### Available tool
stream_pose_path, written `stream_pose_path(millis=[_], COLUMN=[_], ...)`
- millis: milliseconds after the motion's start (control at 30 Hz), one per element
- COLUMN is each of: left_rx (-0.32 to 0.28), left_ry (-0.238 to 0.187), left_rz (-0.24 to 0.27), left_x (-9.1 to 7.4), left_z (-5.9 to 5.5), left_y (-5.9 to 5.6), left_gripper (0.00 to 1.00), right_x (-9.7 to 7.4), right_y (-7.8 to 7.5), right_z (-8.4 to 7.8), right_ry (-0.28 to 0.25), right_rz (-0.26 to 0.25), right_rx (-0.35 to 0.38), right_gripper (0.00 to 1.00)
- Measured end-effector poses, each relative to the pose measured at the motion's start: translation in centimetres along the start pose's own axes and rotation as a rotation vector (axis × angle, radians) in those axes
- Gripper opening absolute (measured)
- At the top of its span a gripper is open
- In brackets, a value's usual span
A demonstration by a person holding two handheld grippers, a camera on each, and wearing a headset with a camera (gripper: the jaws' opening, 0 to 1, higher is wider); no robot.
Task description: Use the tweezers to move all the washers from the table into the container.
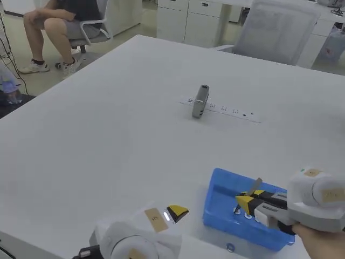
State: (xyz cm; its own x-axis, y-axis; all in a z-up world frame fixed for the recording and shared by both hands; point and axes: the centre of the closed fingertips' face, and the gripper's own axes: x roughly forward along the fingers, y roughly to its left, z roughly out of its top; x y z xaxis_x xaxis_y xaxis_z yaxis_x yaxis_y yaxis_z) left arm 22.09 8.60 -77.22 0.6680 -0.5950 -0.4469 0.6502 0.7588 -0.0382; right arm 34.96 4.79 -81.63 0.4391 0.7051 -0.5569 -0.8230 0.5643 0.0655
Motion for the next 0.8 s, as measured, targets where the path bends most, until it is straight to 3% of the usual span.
stream_pose_path(millis=[300, 800], left_rx=[0.004, 0.009], left_ry=[0.006, 0.012], left_rz=[-0.005, -0.012], left_x=[0.1, 0.1], left_z=[-0.1, -0.2], left_y=[-0.1, -0.2], left_gripper=[0.68, 0.67], right_x=[0.0, -2.5], right_y=[0.0, 0.9], right_z=[0.1, 1.8], right_ry=[0.007, -0.034], right_rz=[0.010, 0.012], right_rx=[0.006, -0.030], right_gripper=[0.04, 0.04])
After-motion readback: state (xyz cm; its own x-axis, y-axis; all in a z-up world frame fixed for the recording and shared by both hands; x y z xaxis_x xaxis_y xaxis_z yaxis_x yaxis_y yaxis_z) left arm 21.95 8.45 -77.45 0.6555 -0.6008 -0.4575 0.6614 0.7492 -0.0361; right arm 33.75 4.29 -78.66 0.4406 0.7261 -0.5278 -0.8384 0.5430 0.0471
